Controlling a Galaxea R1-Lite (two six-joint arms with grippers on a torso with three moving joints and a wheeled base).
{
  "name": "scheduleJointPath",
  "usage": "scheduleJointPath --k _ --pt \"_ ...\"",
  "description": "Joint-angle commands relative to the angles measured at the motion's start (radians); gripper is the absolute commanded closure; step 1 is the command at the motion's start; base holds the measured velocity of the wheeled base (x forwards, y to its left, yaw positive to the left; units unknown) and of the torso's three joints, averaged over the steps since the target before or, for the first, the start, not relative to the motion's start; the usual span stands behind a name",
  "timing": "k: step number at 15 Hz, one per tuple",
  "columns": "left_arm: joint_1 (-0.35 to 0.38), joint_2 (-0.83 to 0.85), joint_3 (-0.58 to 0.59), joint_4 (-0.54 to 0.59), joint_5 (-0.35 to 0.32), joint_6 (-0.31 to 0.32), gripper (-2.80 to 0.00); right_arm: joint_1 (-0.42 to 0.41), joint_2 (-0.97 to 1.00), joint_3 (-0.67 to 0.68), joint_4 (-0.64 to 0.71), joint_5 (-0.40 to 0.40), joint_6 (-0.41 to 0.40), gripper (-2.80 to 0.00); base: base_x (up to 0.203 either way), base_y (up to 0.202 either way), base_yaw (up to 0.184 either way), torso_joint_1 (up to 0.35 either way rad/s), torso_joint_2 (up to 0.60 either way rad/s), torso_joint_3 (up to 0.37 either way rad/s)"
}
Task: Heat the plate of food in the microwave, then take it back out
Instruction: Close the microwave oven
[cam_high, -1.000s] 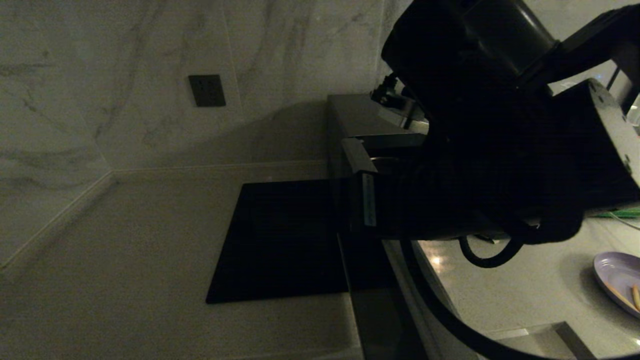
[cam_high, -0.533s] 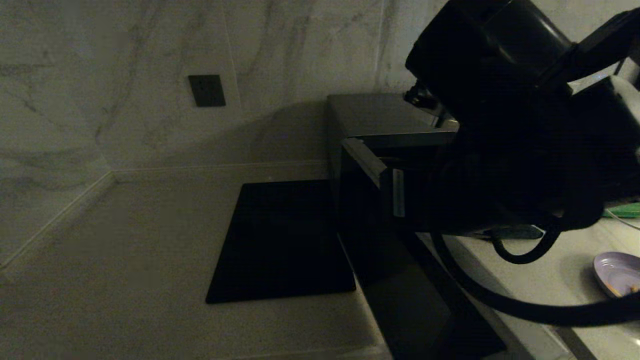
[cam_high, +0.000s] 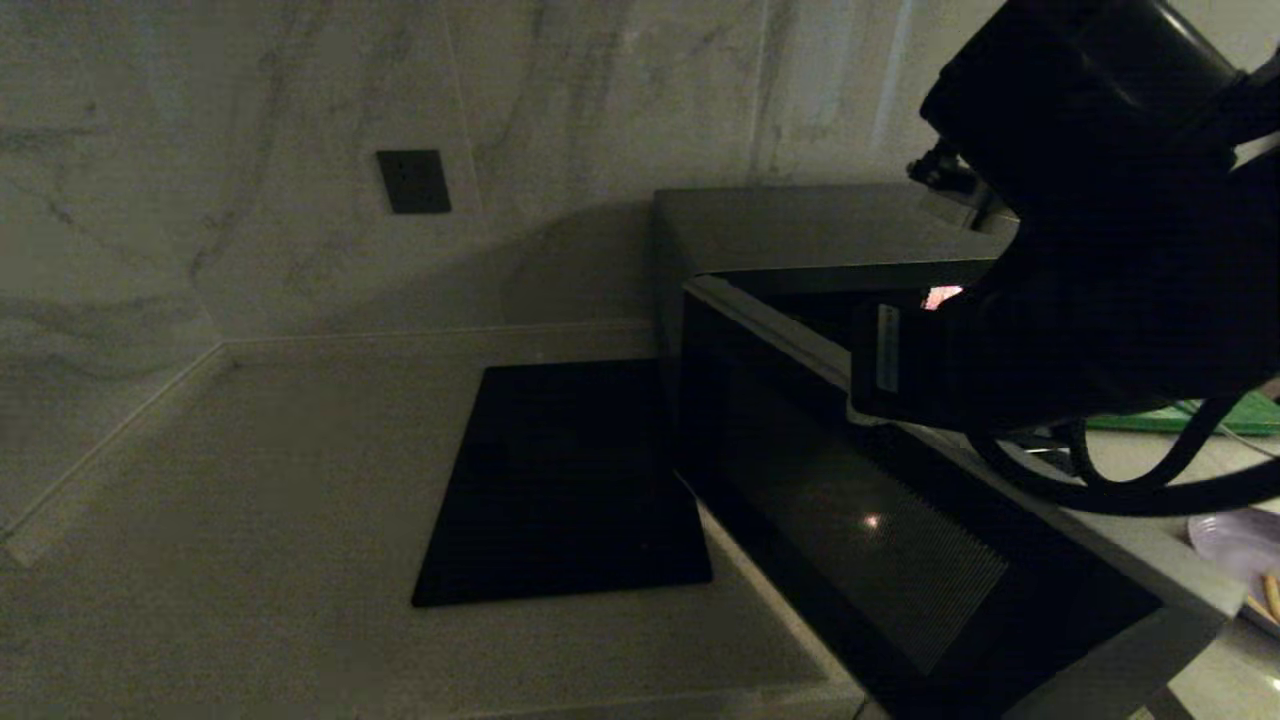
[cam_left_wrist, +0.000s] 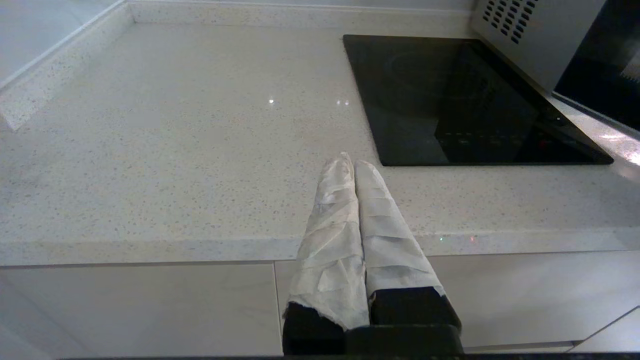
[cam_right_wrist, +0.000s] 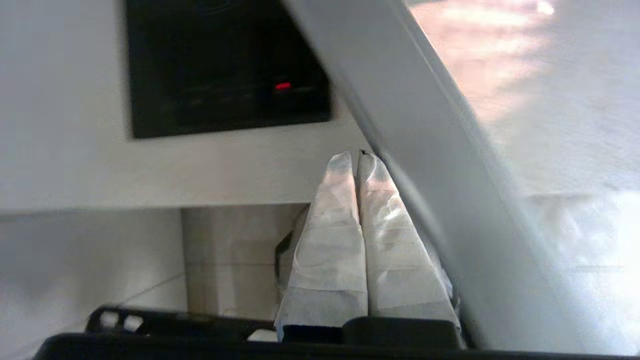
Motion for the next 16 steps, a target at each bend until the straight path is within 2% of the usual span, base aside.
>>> scheduleJointPath --k 1,8,11,16 --pt "0.0 0.0 0.0 -0.001 0.001 -0.001 0.0 -0.064 -0.036 0.047 0.0 -0.002 0.004 0.0 0.0 0.0 0.0 0.0 0.0 0.0" --pt "0.0 0.0 0.0 -0.001 0.0 -0.001 0.0 -0.243 -0.102 0.112 -0.006 0.007 0.003 0.0 0.0 0.0 0.0 0.0 0.0 0.0" --pt "0.0 0.0 0.0 -0.001 0.001 -0.001 0.0 -0.358 -0.096 0.118 -0.027 0.058 -0.003 0.0 0.0 0.0 0.0 0.0 0.0 0.0" --pt "0.0 0.0 0.0 -0.001 0.0 -0.001 0.0 -0.5 -0.07 0.175 -0.113 0.104 -0.049 0.0 0.0 0.0 0.0 0.0 0.0 0.0"
